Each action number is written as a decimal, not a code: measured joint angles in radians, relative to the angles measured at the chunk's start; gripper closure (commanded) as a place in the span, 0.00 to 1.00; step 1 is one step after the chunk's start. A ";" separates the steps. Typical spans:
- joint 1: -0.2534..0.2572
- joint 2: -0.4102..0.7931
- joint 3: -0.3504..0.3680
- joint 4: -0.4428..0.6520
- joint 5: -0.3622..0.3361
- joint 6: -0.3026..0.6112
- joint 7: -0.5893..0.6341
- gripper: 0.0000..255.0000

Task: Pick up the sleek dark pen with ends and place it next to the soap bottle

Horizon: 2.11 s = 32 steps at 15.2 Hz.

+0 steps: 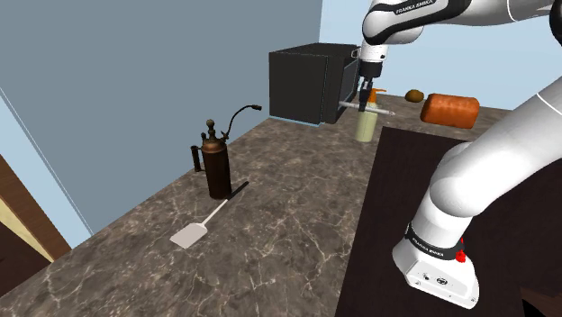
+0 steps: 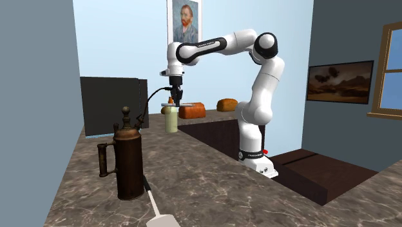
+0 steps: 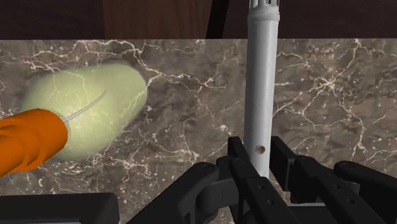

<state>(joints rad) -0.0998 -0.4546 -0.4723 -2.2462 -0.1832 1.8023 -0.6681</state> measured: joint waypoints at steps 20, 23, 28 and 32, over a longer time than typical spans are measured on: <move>-0.003 0.072 -0.055 -0.214 -0.010 0.284 -0.014 1.00; -0.001 0.093 -0.063 -0.241 -0.008 0.330 -0.018 1.00; 0.005 0.136 -0.082 -0.275 0.002 0.406 -0.031 1.00; 0.010 0.174 -0.096 -0.302 0.013 0.468 -0.043 1.00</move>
<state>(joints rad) -0.0894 -0.2810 -0.5687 -2.5484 -0.1705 2.2706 -0.7112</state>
